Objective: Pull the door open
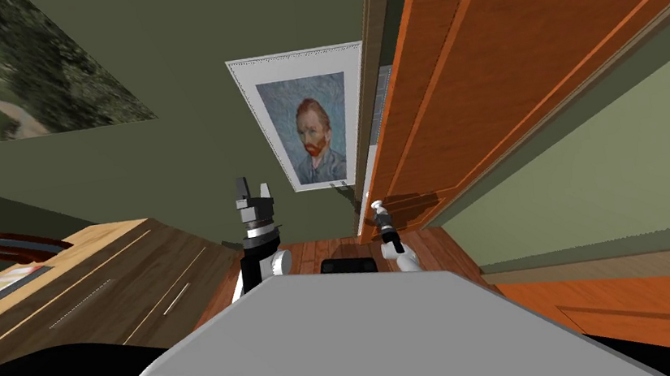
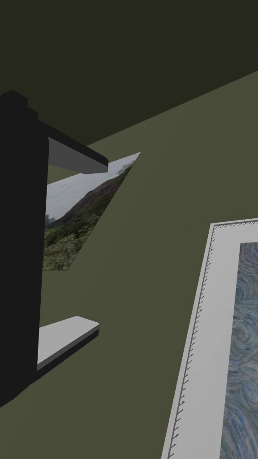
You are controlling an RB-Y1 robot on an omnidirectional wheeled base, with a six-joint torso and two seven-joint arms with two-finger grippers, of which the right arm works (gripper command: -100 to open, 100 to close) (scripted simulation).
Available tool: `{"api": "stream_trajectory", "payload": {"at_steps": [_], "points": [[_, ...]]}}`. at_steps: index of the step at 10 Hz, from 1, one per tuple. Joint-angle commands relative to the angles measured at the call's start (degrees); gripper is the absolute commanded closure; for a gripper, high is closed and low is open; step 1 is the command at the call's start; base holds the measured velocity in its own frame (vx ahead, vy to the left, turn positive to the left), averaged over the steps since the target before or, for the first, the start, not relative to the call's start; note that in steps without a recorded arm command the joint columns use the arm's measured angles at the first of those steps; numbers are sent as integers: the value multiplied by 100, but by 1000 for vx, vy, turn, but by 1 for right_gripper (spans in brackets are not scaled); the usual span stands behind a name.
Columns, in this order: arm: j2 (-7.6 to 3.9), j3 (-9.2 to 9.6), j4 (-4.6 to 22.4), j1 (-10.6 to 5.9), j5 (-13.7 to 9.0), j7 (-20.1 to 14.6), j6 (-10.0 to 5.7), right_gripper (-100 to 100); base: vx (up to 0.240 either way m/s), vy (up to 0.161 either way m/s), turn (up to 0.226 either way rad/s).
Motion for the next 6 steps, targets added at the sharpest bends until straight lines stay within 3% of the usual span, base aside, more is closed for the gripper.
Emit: {"api": "stream_trajectory", "payload": {"at_steps": [1, 2, 4, 5, 6], "points": [[23, -19, 16, 90, -212, -26, 206, 100, -80, 38, 98], [23, -19, 16, 90, -212, -26, 206, 100, -56, 25, 7], [-54, -118, -11, 127, -632, -88, 500, 100, -72, 32, 110], [-164, 21, -215, 245, -459, -94, 322, -100, -128, 27, 321], [-199, 43, -217, 249, -447, -101, 280, -100, -149, 37, 45]]}}
